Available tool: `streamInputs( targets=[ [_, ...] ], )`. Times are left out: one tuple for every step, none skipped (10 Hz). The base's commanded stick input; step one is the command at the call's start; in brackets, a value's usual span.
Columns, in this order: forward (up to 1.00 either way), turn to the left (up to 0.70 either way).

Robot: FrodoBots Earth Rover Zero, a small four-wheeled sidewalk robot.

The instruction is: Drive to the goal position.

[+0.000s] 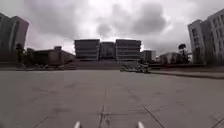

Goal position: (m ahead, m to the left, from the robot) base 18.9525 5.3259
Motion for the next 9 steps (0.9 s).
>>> streamInputs(
  targets=[
    [0.98,0.0],
    [0.98,0.0],
    [0.98,0.0],
    [0.98,0.0],
    [0.98,0.0],
    [0.98,0.0],
    [0.98,0.0],
    [1.0,0.0],
    [1.0,0.0]
  ],
)
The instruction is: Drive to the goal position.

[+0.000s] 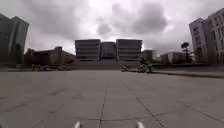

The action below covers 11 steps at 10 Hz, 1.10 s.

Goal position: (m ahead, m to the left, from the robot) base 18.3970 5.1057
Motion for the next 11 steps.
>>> streamInputs(
  targets=[
    [1.0,0.0],
    [1.0,0.0],
    [1.0,0.0],
    [1.0,0.0],
    [0.98,0.0],
    [0.98,0.0],
    [0.98,0.0],
    [1.0,0.0],
    [1.0,0.0],
    [1.0,0.0],
    [1.0,0.0]
  ],
)
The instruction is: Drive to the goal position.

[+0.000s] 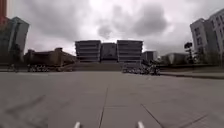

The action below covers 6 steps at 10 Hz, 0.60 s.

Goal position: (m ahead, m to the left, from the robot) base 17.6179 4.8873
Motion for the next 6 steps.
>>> streamInputs(
  targets=[
    [1.0,0.0],
    [1.0,0.0],
    [1.0,0.0],
    [1.0,0.0],
    [1.0,0.0],
    [1.0,0.0]
  ],
)
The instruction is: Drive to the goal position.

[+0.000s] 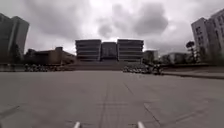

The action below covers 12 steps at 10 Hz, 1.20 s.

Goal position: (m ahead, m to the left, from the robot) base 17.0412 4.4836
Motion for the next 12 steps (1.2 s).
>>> streamInputs(
  targets=[
    [1.0,0.0],
    [1.0,0.0],
    [1.0,0.0],
    [1.0,0.0],
    [1.0,0.0],
    [1.0,0.0],
    [1.0,0.0],
    [1.0,0.0],
    [1.0,0.0],
    [1.0,0.0],
    [1.0,0.0],
    [1.0,0.0]
  ],
)
